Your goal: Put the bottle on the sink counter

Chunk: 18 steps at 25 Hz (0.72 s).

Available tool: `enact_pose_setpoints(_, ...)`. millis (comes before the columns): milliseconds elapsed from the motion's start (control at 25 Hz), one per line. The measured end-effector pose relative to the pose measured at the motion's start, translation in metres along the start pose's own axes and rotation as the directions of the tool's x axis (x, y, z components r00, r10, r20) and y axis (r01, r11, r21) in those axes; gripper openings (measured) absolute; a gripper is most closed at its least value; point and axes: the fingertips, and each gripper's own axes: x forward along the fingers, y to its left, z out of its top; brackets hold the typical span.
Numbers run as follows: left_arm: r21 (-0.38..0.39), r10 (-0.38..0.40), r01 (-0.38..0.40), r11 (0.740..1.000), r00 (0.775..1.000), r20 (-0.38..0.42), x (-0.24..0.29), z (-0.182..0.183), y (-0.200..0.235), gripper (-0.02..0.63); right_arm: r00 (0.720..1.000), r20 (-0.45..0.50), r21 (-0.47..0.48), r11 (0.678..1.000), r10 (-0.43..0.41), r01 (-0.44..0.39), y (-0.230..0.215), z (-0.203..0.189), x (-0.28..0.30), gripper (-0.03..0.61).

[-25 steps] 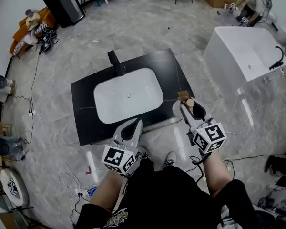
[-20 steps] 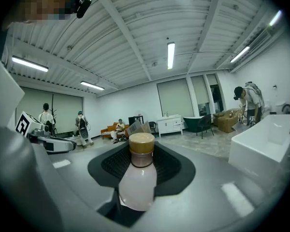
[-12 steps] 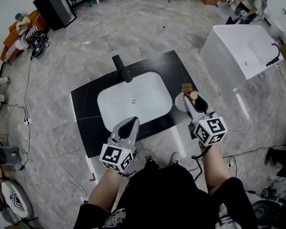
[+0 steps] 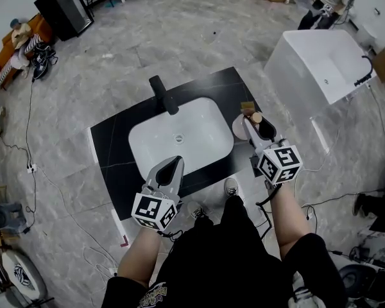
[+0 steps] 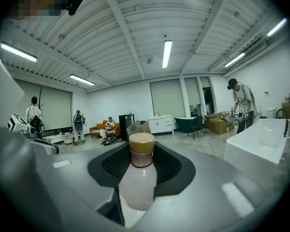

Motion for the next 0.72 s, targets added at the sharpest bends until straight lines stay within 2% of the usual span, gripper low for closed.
enact_pose_setpoints(360,-0.023,0.093,-0.093,0.995,0.996,-0.001,0.032,0.004,0.021,0.000,0.997,-0.038,-0.007,0.998,0.064,-0.065,-0.033,-0.012,0.061,0.166)
enact_pose_setpoints(720,-0.045,0.137,-0.138,0.989,0.990,-0.017,0.083,-0.002,0.022,0.000,0.988,-0.063,-0.022,0.990,0.140,-0.142,-0.079,-0.031,0.124,0.166)
